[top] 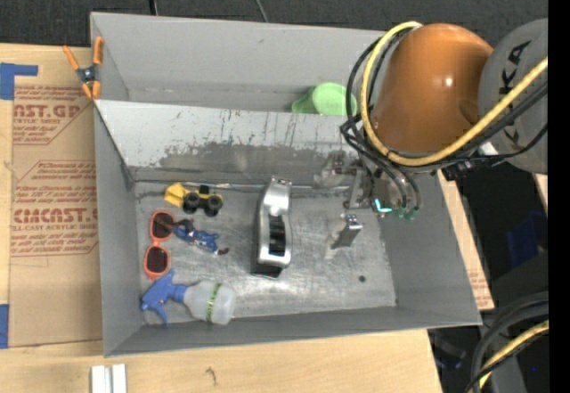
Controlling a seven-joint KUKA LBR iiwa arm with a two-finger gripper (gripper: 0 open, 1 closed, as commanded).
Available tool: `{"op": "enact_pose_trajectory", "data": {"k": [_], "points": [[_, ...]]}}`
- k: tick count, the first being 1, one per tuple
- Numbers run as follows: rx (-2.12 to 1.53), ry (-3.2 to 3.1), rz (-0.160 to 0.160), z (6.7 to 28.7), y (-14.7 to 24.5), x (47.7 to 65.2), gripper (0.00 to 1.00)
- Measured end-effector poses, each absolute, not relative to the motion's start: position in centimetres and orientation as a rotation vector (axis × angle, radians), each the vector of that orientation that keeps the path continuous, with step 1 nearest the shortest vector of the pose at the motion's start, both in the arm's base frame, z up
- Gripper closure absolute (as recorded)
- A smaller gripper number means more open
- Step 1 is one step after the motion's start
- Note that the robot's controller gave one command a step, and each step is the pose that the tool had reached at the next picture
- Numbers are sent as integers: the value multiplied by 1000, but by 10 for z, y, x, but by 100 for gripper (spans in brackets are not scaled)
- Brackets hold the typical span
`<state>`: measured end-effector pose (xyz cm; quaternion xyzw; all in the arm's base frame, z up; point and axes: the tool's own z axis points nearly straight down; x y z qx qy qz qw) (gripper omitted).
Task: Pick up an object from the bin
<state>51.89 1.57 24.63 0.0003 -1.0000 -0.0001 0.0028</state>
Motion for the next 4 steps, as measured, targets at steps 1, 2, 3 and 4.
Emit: {"op": "enact_pose_trajectory", "data": {"k": [1, 2, 3, 4], "points": [[1, -3143, -1, 250, 16, 520, 0], [76, -3151, 0, 203, 31, 530, 0], [115, -3138, -5, 186, -4, 533, 0], [206, -3138, 8, 158, 4, 531, 0]]}}
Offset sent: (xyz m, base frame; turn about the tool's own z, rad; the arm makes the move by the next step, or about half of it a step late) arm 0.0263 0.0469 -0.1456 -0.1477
